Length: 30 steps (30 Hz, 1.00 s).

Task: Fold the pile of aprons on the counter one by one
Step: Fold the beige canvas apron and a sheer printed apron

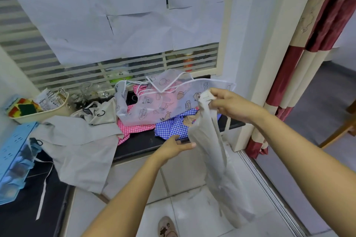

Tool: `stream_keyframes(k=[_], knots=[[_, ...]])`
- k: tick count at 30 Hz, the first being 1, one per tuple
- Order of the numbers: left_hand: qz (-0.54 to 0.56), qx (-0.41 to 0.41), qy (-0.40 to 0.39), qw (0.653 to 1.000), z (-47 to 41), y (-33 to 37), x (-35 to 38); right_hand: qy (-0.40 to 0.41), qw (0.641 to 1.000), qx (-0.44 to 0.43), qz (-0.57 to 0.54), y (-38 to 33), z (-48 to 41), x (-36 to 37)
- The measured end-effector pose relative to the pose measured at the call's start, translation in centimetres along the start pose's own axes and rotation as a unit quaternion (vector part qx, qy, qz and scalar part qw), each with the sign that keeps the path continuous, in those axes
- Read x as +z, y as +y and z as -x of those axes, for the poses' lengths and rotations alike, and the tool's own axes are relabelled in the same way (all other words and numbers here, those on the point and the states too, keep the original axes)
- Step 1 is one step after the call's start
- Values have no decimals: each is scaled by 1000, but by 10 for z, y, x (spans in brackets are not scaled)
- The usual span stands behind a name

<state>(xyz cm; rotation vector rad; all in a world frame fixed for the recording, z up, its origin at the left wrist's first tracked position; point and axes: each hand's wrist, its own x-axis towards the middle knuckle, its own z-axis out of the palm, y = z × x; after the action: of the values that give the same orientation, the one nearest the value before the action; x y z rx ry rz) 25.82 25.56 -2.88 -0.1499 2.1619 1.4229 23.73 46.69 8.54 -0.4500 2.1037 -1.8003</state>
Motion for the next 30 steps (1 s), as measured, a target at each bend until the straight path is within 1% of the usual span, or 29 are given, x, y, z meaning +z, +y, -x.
stream_keyframes(k=[2,3,5,7,8,10,11,12,13,14,15,16,17,18,20,23,24,25,26,27,28,30], knots=[[70,18,-69,995,1,-1,4,-31,996,2,-83,-6,7,-10],[89,36,-87,991,1,0,5,-39,994,2,-98,-10,11,-15],[128,66,-107,984,-5,6,5,-55,992,1,-118,-19,20,-26],[217,94,-129,963,-9,15,4,-61,990,-9,-130,-29,28,-34],[277,99,-137,946,-10,22,4,-53,989,-11,-134,-32,31,-38],[395,106,-146,901,-12,34,1,-16,993,-13,-120,-35,34,-46],[423,112,-140,888,-12,38,-2,14,995,-12,-103,-34,35,-52],[429,119,-132,886,-11,42,-5,48,995,-8,-85,-32,36,-59],[394,135,-111,902,-7,47,-10,85,995,-2,-55,-29,38,-66],[313,158,-75,934,-4,52,-15,115,993,9,-19,-23,40,-72],[209,187,-22,960,-1,56,-20,133,991,19,19,-16,43,-79],[119,206,33,971,2,59,-25,134,989,32,50,-9,47,-84],[64,216,81,971,5,61,-30,124,989,44,69,-1,50,-88],[32,229,121,965,7,62,-34,117,989,56,72,6,52,-90],[-17,268,173,947,14,62,-44,99,992,64,39,18,56,-88],[-58,302,178,935,22,62,-62,51,998,42,-24,30,55,-91],[-75,294,177,936,24,65,-68,38,998,39,-44,29,55,-92],[-89,274,175,942,25,67,-73,26,998,31,-38,29,53,-93],[-95,251,169,948,26,68,-77,37,999,27,-16,24,52,-92],[-100,231,162,954,28,70,-81,63,998,5,28,22,49,-94],[-103,218,156,958,30,70,-85,108,991,-17,82,18,47,-93],[-70,220,139,963,32,70,-91,183,958,-59,215,16,45,-96]])
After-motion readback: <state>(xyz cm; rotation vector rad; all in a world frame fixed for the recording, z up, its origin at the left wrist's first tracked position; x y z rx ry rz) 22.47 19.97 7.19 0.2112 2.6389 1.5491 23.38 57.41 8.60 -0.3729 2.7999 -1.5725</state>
